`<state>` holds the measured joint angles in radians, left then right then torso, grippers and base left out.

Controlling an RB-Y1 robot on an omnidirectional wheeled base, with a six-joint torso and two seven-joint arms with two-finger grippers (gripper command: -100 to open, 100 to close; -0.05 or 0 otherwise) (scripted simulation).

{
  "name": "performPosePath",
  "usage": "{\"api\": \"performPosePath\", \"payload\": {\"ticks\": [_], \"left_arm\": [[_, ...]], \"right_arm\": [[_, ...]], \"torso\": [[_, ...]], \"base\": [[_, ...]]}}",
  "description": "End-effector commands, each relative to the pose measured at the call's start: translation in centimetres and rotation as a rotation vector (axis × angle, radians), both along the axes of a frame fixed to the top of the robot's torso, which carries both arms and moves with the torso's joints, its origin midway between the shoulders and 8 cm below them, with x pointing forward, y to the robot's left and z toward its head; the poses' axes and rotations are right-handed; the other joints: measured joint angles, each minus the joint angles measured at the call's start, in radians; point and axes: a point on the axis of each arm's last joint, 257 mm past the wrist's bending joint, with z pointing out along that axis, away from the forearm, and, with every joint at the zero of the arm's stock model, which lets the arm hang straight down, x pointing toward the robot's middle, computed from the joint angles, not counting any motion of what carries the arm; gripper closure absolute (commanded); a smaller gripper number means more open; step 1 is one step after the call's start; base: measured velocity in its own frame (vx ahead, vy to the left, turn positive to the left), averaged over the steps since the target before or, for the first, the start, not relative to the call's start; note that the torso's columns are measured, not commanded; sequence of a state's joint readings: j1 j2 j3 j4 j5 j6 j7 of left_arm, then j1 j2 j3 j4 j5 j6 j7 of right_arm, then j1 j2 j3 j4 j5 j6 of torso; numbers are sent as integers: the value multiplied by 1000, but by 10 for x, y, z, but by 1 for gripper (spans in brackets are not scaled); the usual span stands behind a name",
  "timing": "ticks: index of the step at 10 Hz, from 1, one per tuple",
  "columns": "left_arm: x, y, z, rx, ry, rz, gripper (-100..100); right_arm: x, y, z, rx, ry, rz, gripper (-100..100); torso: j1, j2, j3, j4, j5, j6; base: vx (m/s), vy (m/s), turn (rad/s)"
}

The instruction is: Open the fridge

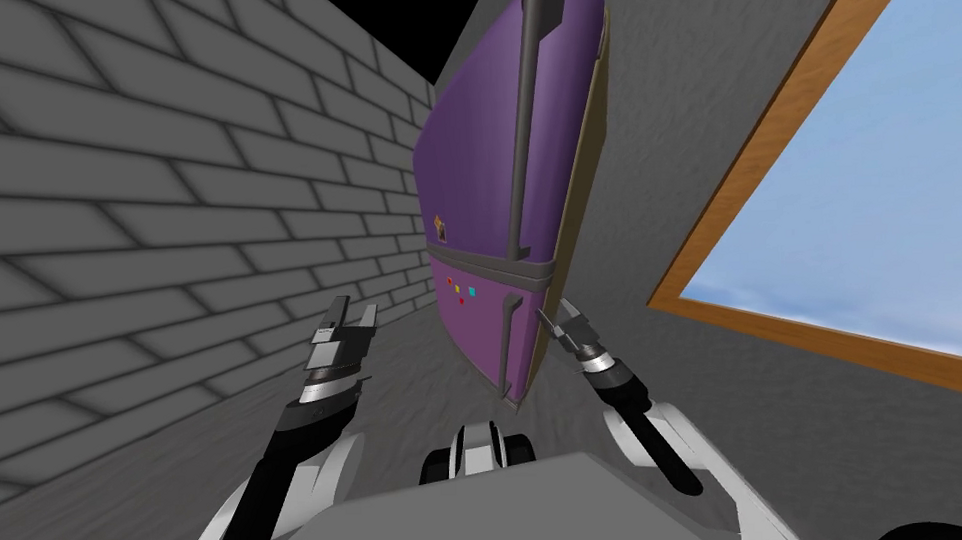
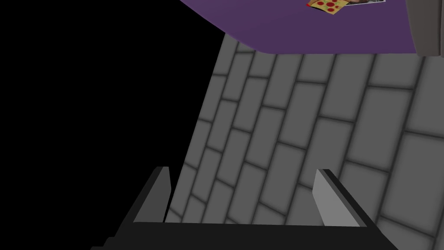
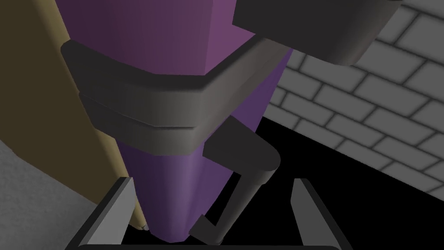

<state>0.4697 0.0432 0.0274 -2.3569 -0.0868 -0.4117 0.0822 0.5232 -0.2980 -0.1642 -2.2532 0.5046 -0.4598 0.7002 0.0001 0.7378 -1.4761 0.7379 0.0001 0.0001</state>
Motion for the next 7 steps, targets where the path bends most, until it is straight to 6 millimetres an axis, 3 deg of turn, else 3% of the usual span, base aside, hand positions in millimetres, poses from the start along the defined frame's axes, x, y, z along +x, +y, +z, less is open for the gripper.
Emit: {"api": "performPosePath", "payload": {"ticks": [1,7], "left_arm": [[0,0,0,0,0,0,0],[0,0,0,0,0,0,0]], "right_arm": [[1,0,-3,-106,-12,-35,-100],[7,-3,-18,-459,-46,-131,-100]], "torso": [[0,0,0,0,0,0],[-1,1,1,0,0,0]], "base": [[15,25,19],[20,33,33]]}}
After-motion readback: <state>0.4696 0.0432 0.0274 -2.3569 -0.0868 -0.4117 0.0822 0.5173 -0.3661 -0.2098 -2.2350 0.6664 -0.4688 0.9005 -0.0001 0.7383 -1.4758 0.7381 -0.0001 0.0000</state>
